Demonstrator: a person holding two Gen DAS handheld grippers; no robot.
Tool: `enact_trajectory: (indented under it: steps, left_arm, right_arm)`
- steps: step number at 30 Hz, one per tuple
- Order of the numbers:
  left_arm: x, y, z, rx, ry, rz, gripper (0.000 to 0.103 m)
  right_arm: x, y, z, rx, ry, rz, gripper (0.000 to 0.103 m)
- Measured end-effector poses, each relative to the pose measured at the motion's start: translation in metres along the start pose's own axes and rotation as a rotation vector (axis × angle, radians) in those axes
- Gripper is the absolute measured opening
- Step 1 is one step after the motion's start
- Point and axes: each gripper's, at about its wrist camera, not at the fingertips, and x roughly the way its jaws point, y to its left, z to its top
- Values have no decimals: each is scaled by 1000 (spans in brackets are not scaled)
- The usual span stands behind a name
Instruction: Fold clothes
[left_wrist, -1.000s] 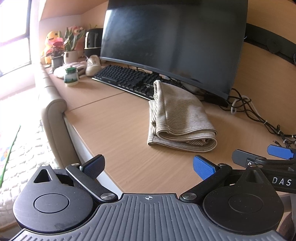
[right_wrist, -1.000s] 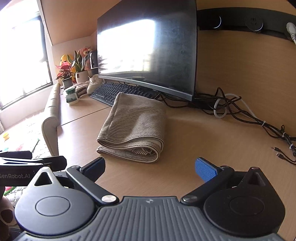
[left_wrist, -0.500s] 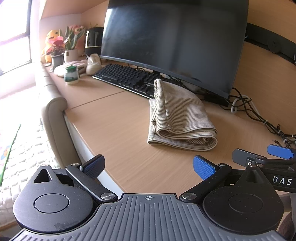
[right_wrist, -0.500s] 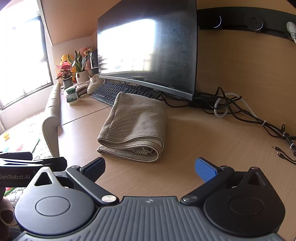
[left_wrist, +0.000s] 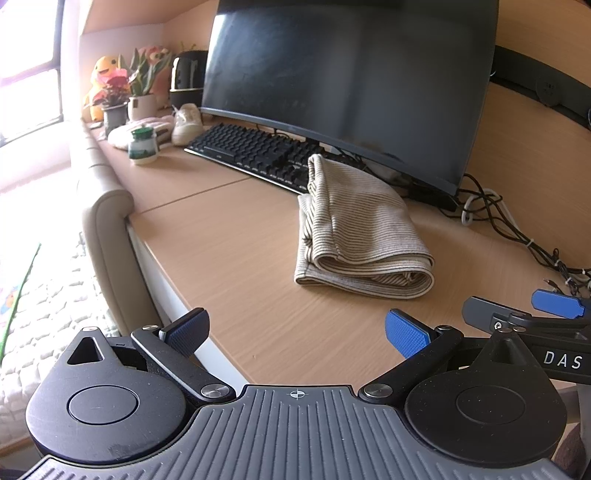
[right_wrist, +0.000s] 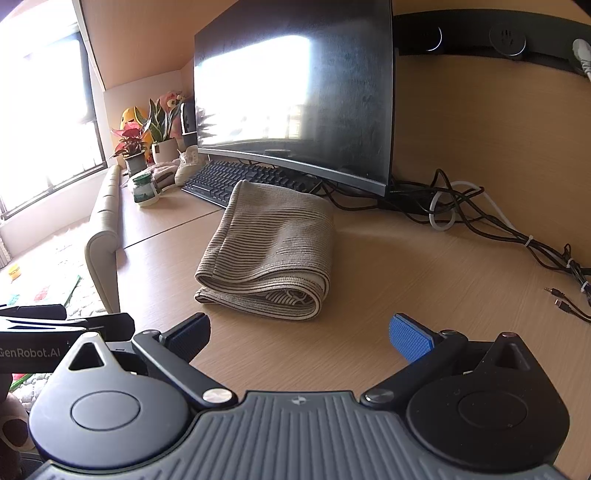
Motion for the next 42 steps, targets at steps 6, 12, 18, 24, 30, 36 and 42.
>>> enact_trajectory:
  steps: [6, 12, 18, 24, 30, 36, 42]
  left_arm:
    - [2, 1, 0, -2, 7, -3, 103]
    - [3, 2, 0, -3, 9, -5, 103]
    - [4, 2, 1, -2, 10, -8, 103]
    - [5, 2, 2, 0, 10, -9, 103]
    - [4, 2, 1, -6, 6, 2, 103]
    - [3, 3, 1, -11, 10, 1, 103]
    - [3, 1, 0, -3, 10, -10, 103]
  right_arm:
    - [1, 0, 0, 0, 5, 1, 103]
    - [1, 0, -1, 1, 8, 2, 103]
    - [1, 0, -1, 0, 10, 2, 103]
    - [2, 0, -1, 1, 10, 0, 103]
    - [2, 1, -1, -1, 11, 0, 103]
    - [1, 2, -1, -3, 7, 0, 103]
    - [3, 1, 0, 5, 10, -7, 103]
